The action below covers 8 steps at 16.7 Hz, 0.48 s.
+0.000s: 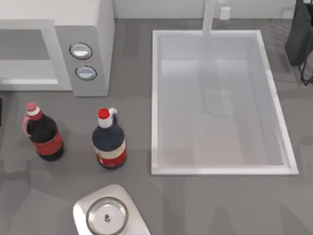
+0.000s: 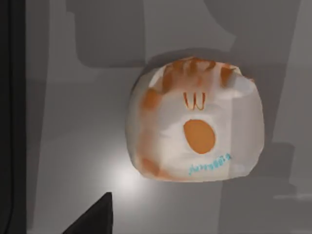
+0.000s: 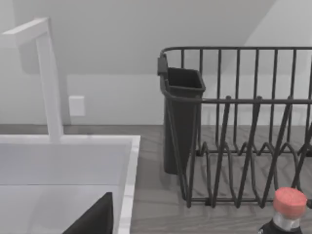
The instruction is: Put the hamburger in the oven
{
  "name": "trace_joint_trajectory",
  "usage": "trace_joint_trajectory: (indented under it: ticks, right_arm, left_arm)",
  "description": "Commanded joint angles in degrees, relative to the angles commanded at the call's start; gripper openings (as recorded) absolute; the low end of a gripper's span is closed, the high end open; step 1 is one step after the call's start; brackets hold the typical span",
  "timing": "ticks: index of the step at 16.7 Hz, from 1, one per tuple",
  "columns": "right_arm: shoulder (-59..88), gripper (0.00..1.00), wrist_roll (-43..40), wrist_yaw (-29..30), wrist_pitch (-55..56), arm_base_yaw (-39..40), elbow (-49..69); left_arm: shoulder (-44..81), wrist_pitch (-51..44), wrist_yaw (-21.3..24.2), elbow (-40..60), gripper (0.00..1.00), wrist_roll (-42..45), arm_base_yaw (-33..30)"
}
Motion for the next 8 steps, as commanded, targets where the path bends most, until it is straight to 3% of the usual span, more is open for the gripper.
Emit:
trace_joint_trajectory:
  ticks: [8]
  right_arm:
    - [0.0, 1.00, 0.0, 0.0, 0.0, 0.0, 0.0]
  left_arm:
    - [8.1, -5.0, -0.4, 6.5, 1.00, 0.4, 1.3]
